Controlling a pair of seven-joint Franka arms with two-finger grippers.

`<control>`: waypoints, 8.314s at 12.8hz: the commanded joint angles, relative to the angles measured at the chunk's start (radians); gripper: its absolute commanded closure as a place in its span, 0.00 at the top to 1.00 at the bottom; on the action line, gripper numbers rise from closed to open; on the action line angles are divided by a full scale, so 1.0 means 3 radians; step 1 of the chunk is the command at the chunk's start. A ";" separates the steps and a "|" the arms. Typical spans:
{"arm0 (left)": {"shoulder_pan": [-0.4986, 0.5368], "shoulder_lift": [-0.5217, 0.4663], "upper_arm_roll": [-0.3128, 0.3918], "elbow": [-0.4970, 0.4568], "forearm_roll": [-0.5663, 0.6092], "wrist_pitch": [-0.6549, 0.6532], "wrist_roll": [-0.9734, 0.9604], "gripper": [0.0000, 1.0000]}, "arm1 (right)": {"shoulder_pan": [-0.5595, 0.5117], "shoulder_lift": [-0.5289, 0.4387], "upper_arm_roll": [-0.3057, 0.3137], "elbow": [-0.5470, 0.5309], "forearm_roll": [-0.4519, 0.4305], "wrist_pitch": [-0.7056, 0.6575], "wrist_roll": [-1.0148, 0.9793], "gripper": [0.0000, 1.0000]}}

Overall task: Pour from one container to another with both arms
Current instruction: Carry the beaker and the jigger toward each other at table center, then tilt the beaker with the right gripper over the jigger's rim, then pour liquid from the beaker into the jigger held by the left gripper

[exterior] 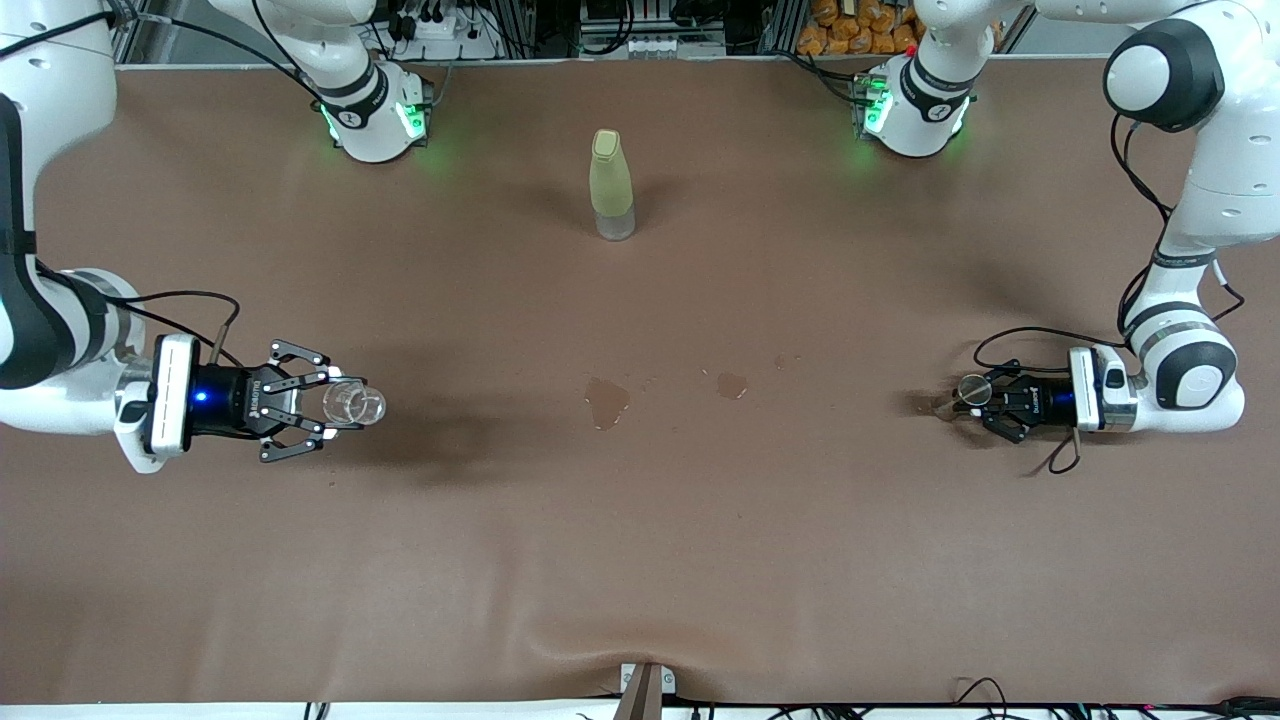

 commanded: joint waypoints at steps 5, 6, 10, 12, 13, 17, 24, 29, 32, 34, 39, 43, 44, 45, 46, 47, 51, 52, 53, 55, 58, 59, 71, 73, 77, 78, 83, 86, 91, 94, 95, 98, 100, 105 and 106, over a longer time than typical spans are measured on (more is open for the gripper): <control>-0.0145 -0.0288 -0.0459 0.0035 -0.0072 0.0021 -0.0019 0.00 | 0.0161 -0.0120 -0.0029 -0.0118 0.0296 0.0053 -0.0006 0.29; -0.0175 -0.0293 -0.0540 0.0035 -0.0072 0.0026 -0.0019 0.00 | 0.0151 -0.0130 -0.0029 -0.0123 0.0280 0.0022 -0.0062 0.29; -0.0420 -0.0303 -0.0898 0.0040 -0.0087 0.0470 -0.0040 0.00 | 0.0156 -0.0145 -0.0029 -0.0276 0.0270 -0.0014 -0.0323 0.29; -0.0553 -0.0263 -0.1083 0.0025 -0.0255 0.0695 -0.0050 0.00 | 0.0166 -0.0161 -0.0029 -0.0302 0.0275 0.0011 -0.0288 0.27; -0.0691 -0.0247 -0.1078 0.0004 -0.0418 0.0747 -0.0106 0.00 | 0.0166 -0.0166 -0.0029 -0.0307 0.0275 0.0027 -0.0247 0.27; -0.1090 -0.0247 -0.1078 -0.0144 -0.0971 0.1135 -0.0321 0.00 | 0.0222 -0.0232 -0.0024 -0.0302 0.0310 0.0114 -0.0093 0.26; -0.1811 -0.0211 -0.1078 -0.0175 -0.1957 0.2019 -0.0316 0.00 | 0.0819 -0.0676 -0.0019 -0.0828 0.0816 0.1011 0.0050 0.24; -0.2312 -0.0124 -0.1042 -0.0124 -0.2418 0.2449 -0.0275 0.00 | 0.1286 -0.0708 -0.0019 -0.0976 0.1230 0.1484 -0.0027 0.24; -0.2548 -0.0063 -0.1002 0.0019 -0.2582 0.2634 -0.0270 0.00 | 0.1480 -0.0723 -0.0019 -0.1226 0.1568 0.1484 -0.0073 0.24; -0.2736 -0.0038 -0.0844 0.0121 -0.2588 0.2644 -0.0270 0.00 | 0.1587 -0.0728 -0.0014 -0.1400 0.1818 0.1469 -0.0160 0.24; -0.2886 -0.0027 -0.0720 0.0198 -0.2649 0.2649 -0.0265 0.00 | 0.1649 -0.0820 -0.0014 -0.1820 0.2130 0.1459 -0.0124 0.23; -0.2886 -0.0027 -0.0720 0.0198 -0.2644 0.2649 -0.0224 0.00 | 0.1736 -0.0769 -0.0004 -0.1902 0.2473 0.1489 0.0152 0.23; -0.2886 -0.0027 -0.0720 0.0198 -0.2649 0.2649 -0.0224 0.00 | 0.1792 -0.0739 -0.0004 -0.1902 0.2560 0.1494 0.0193 0.22; -0.2886 -0.0027 -0.0720 0.0198 -0.2644 0.2649 -0.0229 0.00 | 0.1863 -0.0718 -0.0004 -0.1907 0.2652 0.1494 0.0249 0.22; -0.2886 -0.0027 -0.0720 0.0198 -0.2644 0.2649 -0.0229 0.00 | 0.1879 -0.0718 -0.0004 -0.1923 0.2668 0.1499 0.0310 0.22; -0.2886 -0.0027 -0.0720 0.0198 -0.2644 0.2649 -0.0229 0.00 | 0.1879 -0.0718 -0.0004 -0.1943 0.2668 0.1494 0.0361 0.22; -0.2886 -0.0027 -0.0715 0.0198 -0.2649 0.2649 -0.0229 0.00 | 0.1833 -0.0692 -0.0009 -0.2010 0.2668 0.1484 0.0499 0.22; -0.2891 -0.0027 -0.0715 0.0198 -0.2649 0.2649 -0.0224 0.00 | 0.1833 -0.0692 -0.0009 -0.2010 0.2673 0.1494 0.0535 0.22; -0.2891 -0.0027 -0.0715 0.0198 -0.2644 0.2649 -0.0229 0.00 | 0.1838 -0.0687 -0.0009 -0.2010 0.2703 0.1499 0.0591 0.22; -0.2891 -0.0027 -0.0715 0.0193 -0.2644 0.2649 -0.0224 0.00 | 0.1838 -0.0677 -0.0009 -0.2005 0.2714 0.1515 0.0699 0.22; -0.2896 -0.0027 -0.0700 0.0193 -0.2649 0.2649 -0.0224 0.00 | 0.1838 -0.0641 -0.0004 -0.2010 0.2709 0.1510 0.0867 0.22; -0.2896 -0.0027 -0.0700 0.0193 -0.2649 0.2649 -0.0224 0.00 | 0.1838 -0.0636 -0.0009 -0.2010 0.2714 0.1510 0.0974 0.22; -0.2896 -0.0027 -0.0695 0.0193 -0.2659 0.2649 -0.0229 0.00 | 0.1884 -0.0585 -0.0004 -0.1979 0.2867 0.1515 0.1527 0.22; -0.2896 -0.0022 -0.0695 0.0193 -0.2659 0.2649 -0.0229 0.00 | 0.1894 -0.0580 -0.0004 -0.1969 0.2872 0.1505 0.1655 0.22; -0.2896 -0.0007 -0.0695 0.0198 -0.2659 0.2649 -0.0229 0.00 | 0.1894 -0.0580 -0.0004 -0.1969 0.2873 0.1499 0.1814 0.22; -0.2896 -0.0007 -0.0695 0.0198 -0.2659 0.2649 -0.0229 0.00 | 0.1894 -0.0580 -0.0004 -0.1964 0.2873 0.1499 0.1849 0.22; -0.2896 -0.0007 -0.0695 0.0198 -0.2664 0.2655 -0.0229 0.00 | 0.1900 -0.0580 -0.0004 -0.1953 0.2873 0.1499 0.1937 0.22; -0.2901 -0.0007 -0.0695 0.0193 -0.2690 0.2649 -0.0229 0.00 | 0.1905 -0.0570 -0.0004 -0.1938 0.2873 0.1494 0.2039 0.22; -0.2901 -0.0002 -0.0695 0.0198 -0.2695 0.2655 -0.0234 0.00 | 0.1900 -0.0539 -0.0004 -0.1923 0.2873 0.1510 0.2298 0.21; -0.2901 0.0009 -0.0695 0.0198 -0.2695 0.2649 -0.0234 0.00 | 0.1900 -0.0493 -0.0004 -0.1913 0.2873 0.1515 0.2412 0.21; -0.2901 0.0009 -0.0695 0.0198 -0.2695 0.2649 -0.0234 0.00 | 0.1910 -0.0488 -0.0009 -0.1892 0.2873 0.1520 0.2493 0.21; -0.2901 0.0014 -0.0695 0.0198 -0.2705 0.2655 -0.0234 0.00 | 0.1925 -0.0488 -0.0009 -0.1867 0.2873 0.1530 0.2632 0.21; -0.2901 0.0019 -0.0695 0.0193 -0.2705 0.2655 -0.0234 0.00 | 0.1925 -0.0488 -0.0009 -0.1867 0.2873 0.1530 0.2718 0.20; -0.2896 0.0024 -0.0695 0.0193 -0.2705 0.2649 -0.0234 0.00 | 0.1920 -0.0478 -0.0009 -0.1826 0.2873 0.1525 0.3142 0.19; -0.2901 0.0024 -0.0695 0.0193 -0.2705 0.2655 -0.0234 0.00 | 0.1920 -0.0478 -0.0009 -0.1826 0.2873 0.1525 0.3300 0.17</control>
